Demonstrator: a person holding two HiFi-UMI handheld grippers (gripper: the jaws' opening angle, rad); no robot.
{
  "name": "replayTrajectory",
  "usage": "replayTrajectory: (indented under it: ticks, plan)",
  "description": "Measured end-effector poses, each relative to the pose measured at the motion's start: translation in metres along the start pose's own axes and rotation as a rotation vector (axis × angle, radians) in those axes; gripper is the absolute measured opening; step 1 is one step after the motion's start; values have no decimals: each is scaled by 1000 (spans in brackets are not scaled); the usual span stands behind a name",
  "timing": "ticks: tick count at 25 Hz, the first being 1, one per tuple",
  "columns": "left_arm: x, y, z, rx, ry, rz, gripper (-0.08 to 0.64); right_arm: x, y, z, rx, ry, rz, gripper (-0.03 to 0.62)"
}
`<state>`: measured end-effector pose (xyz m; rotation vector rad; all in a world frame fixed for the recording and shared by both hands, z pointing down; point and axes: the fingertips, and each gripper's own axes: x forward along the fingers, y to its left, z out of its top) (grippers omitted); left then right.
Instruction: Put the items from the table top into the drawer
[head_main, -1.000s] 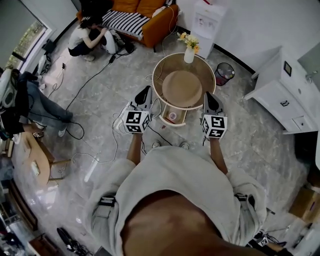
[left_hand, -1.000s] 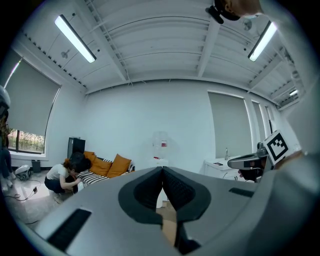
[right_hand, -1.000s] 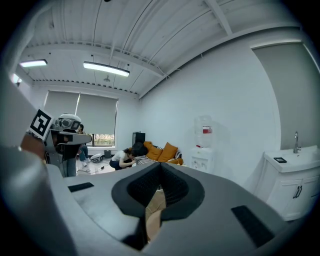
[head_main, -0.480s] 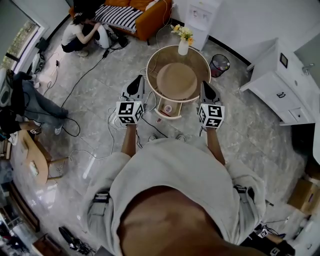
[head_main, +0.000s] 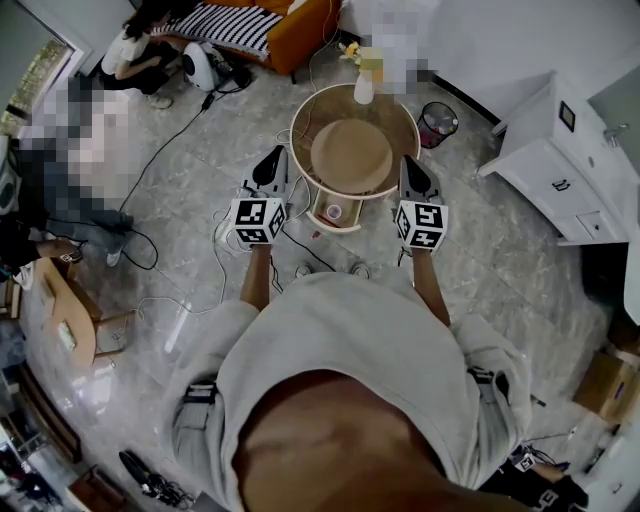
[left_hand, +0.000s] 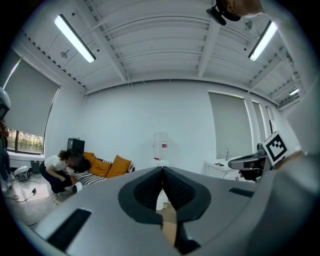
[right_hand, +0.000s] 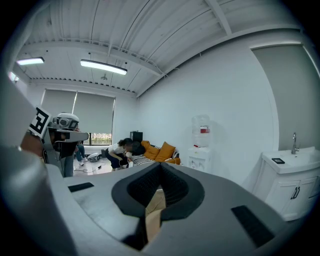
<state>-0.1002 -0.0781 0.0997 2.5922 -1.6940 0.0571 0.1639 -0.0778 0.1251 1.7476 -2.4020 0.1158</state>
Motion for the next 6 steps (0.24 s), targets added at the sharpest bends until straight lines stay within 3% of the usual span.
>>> replayTrajectory:
  ticks: [6]
  plan:
    - [3, 5, 1, 9, -7, -8, 15, 6, 4, 4, -5, -6, 2, 23]
